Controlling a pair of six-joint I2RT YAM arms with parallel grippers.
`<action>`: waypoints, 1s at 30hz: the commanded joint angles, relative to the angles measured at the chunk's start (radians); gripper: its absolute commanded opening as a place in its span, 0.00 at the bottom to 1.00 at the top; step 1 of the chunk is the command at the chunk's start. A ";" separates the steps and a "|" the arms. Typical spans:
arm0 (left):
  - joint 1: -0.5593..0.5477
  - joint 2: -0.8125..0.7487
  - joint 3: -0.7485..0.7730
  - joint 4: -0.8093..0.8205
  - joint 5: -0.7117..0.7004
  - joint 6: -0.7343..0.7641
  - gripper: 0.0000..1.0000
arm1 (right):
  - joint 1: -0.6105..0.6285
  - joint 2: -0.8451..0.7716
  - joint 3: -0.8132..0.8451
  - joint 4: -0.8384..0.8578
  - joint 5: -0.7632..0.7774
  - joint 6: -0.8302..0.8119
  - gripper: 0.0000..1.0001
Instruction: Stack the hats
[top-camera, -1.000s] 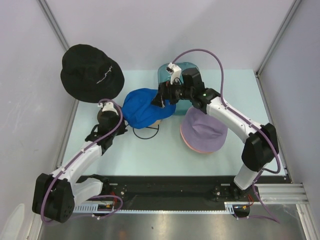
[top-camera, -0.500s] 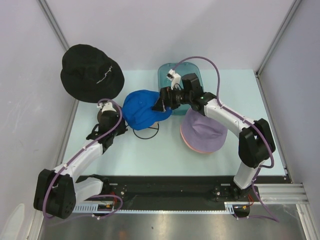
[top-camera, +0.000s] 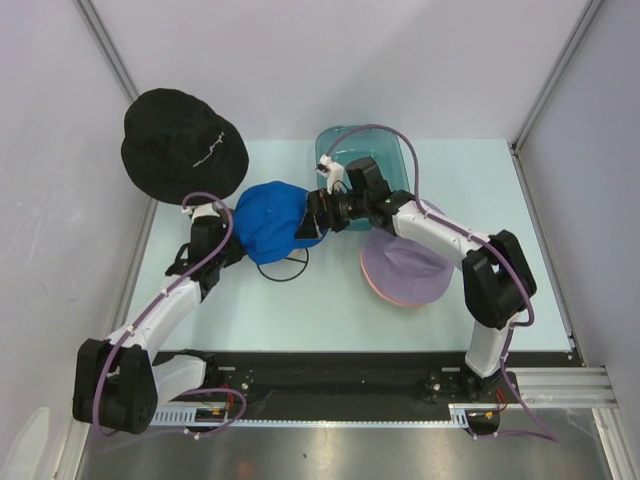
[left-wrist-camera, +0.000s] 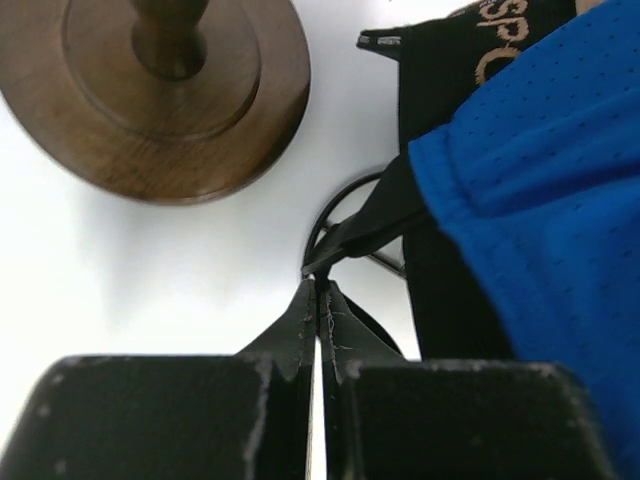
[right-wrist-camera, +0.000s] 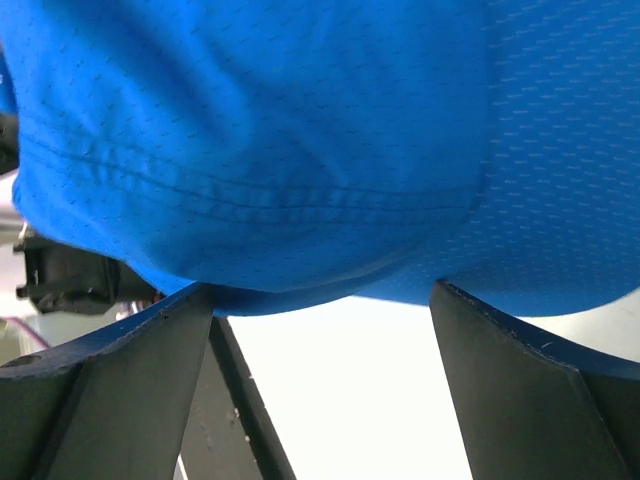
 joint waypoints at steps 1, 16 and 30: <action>0.006 0.056 0.093 0.014 0.063 0.072 0.00 | 0.045 0.013 0.048 0.004 -0.082 -0.033 0.95; 0.005 0.283 0.239 0.050 0.084 0.205 0.00 | 0.117 -0.068 0.039 -0.086 -0.075 -0.111 0.94; 0.008 0.357 0.314 0.053 0.096 0.248 0.00 | -0.103 -0.291 0.123 -0.191 0.213 -0.138 0.94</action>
